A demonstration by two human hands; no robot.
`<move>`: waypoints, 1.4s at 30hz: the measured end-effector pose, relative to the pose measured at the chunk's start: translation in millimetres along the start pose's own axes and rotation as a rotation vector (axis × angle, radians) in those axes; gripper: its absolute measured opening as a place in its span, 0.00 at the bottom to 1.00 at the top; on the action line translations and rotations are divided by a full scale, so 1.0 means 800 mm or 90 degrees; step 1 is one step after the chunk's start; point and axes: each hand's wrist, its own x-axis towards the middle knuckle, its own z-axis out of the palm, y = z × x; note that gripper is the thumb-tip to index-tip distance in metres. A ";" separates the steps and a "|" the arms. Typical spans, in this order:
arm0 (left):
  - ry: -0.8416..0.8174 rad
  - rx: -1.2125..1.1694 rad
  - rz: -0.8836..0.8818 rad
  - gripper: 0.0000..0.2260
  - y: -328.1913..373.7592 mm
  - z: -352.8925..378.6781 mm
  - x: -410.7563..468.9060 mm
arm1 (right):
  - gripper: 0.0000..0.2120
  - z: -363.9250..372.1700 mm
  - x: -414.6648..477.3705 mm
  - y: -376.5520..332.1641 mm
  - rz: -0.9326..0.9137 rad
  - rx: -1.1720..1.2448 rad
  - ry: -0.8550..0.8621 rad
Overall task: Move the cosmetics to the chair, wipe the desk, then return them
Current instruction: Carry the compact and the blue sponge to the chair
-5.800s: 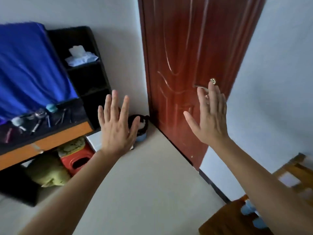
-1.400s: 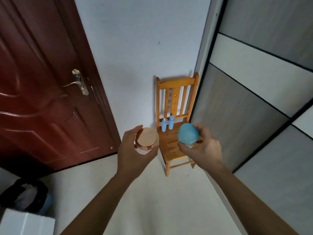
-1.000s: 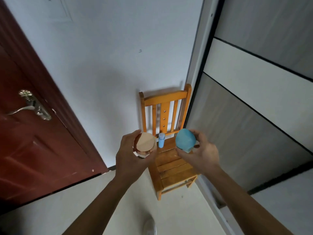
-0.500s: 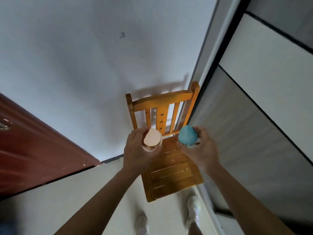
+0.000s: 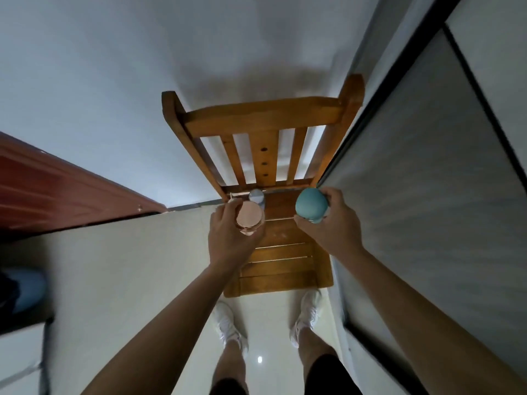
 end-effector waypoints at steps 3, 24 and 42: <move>-0.016 0.022 -0.059 0.31 -0.061 0.033 0.004 | 0.38 0.057 0.014 0.026 -0.011 -0.002 -0.043; -0.014 0.013 -0.098 0.38 -0.328 0.235 0.084 | 0.39 0.424 0.079 0.175 0.037 0.068 -0.084; 0.120 0.231 0.134 0.30 -0.145 -0.029 0.032 | 0.35 0.160 0.006 -0.032 -0.327 -0.255 0.084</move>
